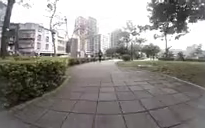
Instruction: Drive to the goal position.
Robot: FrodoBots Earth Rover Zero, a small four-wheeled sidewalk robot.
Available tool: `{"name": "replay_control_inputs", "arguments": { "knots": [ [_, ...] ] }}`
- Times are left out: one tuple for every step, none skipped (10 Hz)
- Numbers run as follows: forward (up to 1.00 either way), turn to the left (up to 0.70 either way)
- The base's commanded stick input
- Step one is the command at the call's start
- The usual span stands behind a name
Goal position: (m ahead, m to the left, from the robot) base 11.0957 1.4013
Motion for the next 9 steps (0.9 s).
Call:
{"name": "replay_control_inputs", "arguments": {
  "knots": [
    [0.85, 0.0],
    [0.85, 0.0],
    [0.85, 0.0],
    [0.85, 0.0],
    [0.85, 0.0],
    [0.85, 0.0],
    [0.85, 0.0],
    [0.85, 0.0],
    [0.85, 0.0]
  ]
}}
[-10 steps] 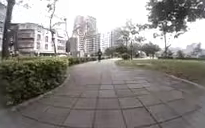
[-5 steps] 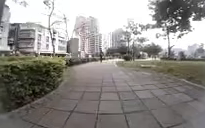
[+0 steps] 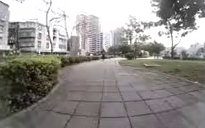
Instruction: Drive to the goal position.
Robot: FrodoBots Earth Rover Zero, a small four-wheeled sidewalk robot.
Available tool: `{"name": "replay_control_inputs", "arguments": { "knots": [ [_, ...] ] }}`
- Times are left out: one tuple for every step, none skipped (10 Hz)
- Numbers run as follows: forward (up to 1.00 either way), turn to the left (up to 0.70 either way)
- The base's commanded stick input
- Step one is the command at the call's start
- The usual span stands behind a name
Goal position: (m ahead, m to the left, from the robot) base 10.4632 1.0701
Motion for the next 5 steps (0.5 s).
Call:
{"name": "replay_control_inputs", "arguments": {
  "knots": [
    [0.85, 0.0],
    [0.85, 0.0],
    [0.85, 0.0],
    [0.85, 0.0],
    [0.85, 0.0]
  ]
}}
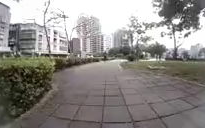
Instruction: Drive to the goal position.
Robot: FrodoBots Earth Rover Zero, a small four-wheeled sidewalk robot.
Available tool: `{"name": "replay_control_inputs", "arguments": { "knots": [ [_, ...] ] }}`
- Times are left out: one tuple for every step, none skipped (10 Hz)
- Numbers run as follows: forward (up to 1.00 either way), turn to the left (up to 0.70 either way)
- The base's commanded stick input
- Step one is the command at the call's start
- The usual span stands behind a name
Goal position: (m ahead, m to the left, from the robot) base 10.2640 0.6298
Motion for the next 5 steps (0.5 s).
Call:
{"name": "replay_control_inputs", "arguments": {
  "knots": [
    [0.85, 0.0],
    [0.85, 0.0],
    [0.85, 0.0],
    [0.85, 0.0],
    [0.85, 0.0]
  ]
}}
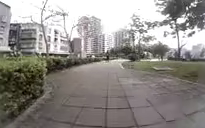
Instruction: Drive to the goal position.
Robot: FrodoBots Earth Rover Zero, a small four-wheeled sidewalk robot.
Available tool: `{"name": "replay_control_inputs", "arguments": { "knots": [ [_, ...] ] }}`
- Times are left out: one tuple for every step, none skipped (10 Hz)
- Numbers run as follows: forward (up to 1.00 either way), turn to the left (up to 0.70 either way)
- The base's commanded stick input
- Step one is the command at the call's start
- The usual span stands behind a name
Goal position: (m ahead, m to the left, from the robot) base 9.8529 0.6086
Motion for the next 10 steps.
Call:
{"name": "replay_control_inputs", "arguments": {
  "knots": [
    [0.85, 0.0],
    [0.85, 0.0],
    [0.85, 0.0],
    [0.85, 0.0],
    [0.85, 0.0],
    [0.85, 0.0],
    [0.85, 0.0],
    [0.85, 0.0],
    [0.85, 0.0],
    [0.85, 0.0]
  ]
}}
